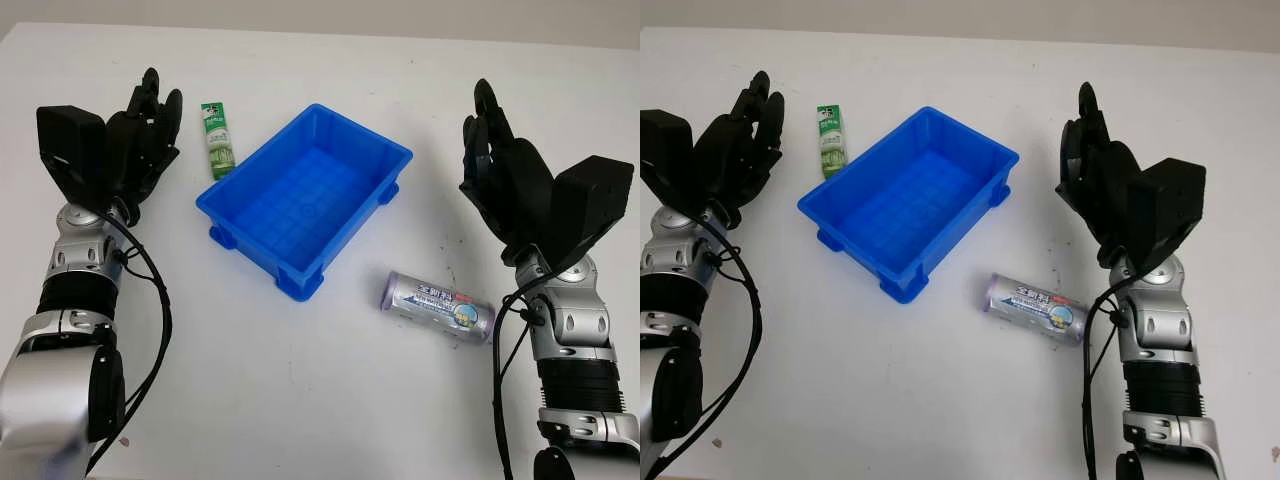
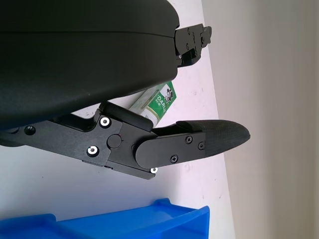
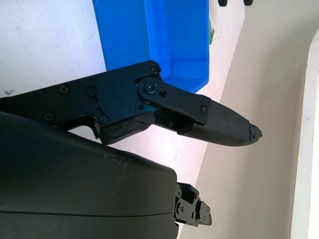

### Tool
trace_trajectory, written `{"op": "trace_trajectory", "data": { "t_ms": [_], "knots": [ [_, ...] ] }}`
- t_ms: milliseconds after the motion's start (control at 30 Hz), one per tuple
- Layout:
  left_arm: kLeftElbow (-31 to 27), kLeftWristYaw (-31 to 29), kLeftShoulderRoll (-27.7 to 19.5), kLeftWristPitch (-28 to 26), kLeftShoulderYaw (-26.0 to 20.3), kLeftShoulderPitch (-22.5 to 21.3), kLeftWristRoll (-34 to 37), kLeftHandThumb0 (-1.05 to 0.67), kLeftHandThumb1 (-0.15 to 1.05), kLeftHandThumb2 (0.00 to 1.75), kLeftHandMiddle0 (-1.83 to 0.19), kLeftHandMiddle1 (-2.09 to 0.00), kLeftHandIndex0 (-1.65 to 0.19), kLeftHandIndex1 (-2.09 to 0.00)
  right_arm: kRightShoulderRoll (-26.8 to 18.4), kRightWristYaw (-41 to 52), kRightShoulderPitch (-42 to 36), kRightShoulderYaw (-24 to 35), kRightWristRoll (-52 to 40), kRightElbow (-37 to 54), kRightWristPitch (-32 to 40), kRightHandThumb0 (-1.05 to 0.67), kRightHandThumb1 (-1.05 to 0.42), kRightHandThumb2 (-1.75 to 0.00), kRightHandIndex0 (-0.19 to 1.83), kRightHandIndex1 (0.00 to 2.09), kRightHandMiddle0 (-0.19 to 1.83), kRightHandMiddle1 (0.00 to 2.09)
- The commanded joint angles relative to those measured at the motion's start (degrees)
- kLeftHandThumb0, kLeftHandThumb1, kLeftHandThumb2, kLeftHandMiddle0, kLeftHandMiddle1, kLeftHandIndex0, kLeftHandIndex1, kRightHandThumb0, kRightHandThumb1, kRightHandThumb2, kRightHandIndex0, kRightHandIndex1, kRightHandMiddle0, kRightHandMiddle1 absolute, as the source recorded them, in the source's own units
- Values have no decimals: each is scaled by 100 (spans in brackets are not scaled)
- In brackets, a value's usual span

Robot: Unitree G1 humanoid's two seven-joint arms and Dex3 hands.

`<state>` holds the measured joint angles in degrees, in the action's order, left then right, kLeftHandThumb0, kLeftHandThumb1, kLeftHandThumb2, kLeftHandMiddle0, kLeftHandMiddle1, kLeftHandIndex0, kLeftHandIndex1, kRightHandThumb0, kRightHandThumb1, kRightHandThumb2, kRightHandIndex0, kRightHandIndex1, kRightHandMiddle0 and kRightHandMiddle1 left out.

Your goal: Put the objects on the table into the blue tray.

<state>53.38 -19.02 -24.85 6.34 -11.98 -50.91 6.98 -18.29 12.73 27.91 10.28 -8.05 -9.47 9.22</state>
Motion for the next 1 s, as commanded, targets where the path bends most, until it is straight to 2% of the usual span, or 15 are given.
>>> {"op": "trace_trajectory", "data": {
  "t_ms": [0, 267, 333, 467, 533, 567, 667, 767, 833, 867, 967],
  "knots": [
    [-47, 27, 18, 1, -17, 61, 18, -73, 105, 53, 19, 0, 19, 0, -58, -10, 49, 37, -14, 125, 11, -79, -105, -78, -19, 0, -19, 0],
    [6, 44, 48, 59, 37, 37, -38, -73, 105, 53, 19, 0, 19, 0, -278, 30, 29, 1, 146, 354, 183, -76, -105, -74, -19, 0, -19, 0],
    [-7, 43, 58, 58, 52, 49, -46, -73, 105, 54, 19, 0, 19, 0, -529, -116, -130, -71, 568, 942, 348, -72, -105, -67, -19, 0, -19, 0],
    [-47, 70, 73, 60, 47, 94, -47, -73, 105, 54, 19, 0, 19, -1, -1011, -139, -615, -35, 1351, 2589, 867, -69, -104, -25, -11, 5, -10, 6],
    [-28, 56, 82, 111, 38, 100, -38, -73, 105, 53, 19, 0, 19, -1, -1247, 57, -931, 48, 1529, 3468, 1277, -66, -100, -13, -9, 6, -7, 7],
    [-20, 41, 94, 136, 24, 102, -18, -72, 105, 53, 19, 0, 19, 0, -1502, 216, -1200, 53, 1841, 4058, 1485, -67, -97, -9, -2, 9, -1, 9],
    [-14, 55, 141, 154, 7, 86, 6, -72, 105, 53, 19, 0, 19, -1, -1954, 595, -1665, -20, 2648, 5310, 2182, -68, -88, -4, 15, 14, 17, 9],
    [-6, 14, 170, 143, 7, 58, 30, -73, 105, 53, 19, -1, 18, -2, -2223, 1011, -1982, -110, 3246, 6263, 2752, -59, -80, -3, 22, 13, 24, 8],
    [-7, 1, 183, 156, 18, 48, 21, -73, 105, 53, 19, -2, 19, -2, -2392, 1322, -2101, -223, 3621, 6736, 3126, -58, -80, -4, 23, 12, 24, 7],
    [2, -21, 182, 150, 24, 37, 16, -73, 105, 52, 19, -1, 19, -2, -2430, 1397, -2198, -297, 3885, 6859, 3109, -60, -79, -4, 23, 11, 25, 7],
    [33, 26, 206, 174, 4, -4, 13, -71, 105, 53, 19, 0, 19, -1, -2388, 1496, -2730, -494, 4737, 6947, 2289, -72, -81, -5, 25, 10, 27, 7]
  ]
}}
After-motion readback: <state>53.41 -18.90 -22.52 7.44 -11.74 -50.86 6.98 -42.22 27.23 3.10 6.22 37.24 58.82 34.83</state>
